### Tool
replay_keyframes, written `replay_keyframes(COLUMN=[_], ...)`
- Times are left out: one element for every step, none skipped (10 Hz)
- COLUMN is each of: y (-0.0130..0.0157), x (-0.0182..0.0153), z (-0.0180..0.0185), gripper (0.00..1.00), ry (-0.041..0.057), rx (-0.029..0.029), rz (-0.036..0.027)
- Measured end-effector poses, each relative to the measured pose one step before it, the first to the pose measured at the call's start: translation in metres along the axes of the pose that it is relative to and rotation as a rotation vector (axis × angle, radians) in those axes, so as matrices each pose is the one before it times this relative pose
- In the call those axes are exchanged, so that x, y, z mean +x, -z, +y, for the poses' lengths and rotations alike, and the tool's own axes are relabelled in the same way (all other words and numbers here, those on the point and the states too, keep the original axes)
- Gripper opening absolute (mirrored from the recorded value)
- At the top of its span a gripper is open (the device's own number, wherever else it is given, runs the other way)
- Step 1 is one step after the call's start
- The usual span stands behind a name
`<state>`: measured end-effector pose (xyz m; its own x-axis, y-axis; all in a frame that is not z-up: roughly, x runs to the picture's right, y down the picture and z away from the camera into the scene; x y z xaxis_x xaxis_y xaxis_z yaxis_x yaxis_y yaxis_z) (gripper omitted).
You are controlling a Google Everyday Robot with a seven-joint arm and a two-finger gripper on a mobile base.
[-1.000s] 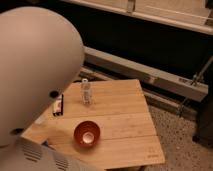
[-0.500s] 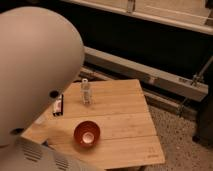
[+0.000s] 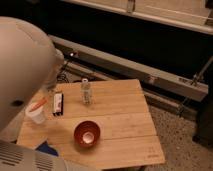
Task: Place the pepper in the ceramic cup
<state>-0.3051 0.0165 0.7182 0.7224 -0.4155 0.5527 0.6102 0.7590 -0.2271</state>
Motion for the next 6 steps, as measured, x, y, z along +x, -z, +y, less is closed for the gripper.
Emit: replay_keyframes(y=[-0.00257, -0.00211, -0.00303, -0.00298, -0.00338, -0.00269], x=[-0.00215, -0.00209, -0.002, -0.0021, -0.00173, 0.00002], z=[-0.00808, -0.00621, -0.00675, -0.00591, -0.00598, -0.00443], gripper=[0.0, 0.0, 0.0, 0.0, 0.0, 0.0], ry=[0.0078, 0.00585, 0.00722, 0.00776, 0.00981, 0.00778], rx=[-0.00282, -0.00075, -0.00102, -0.00163, -0.00358, -0.00523], rz=[0.00702, 0.00369, 0.00606, 0.00687, 0.01206, 0.01547])
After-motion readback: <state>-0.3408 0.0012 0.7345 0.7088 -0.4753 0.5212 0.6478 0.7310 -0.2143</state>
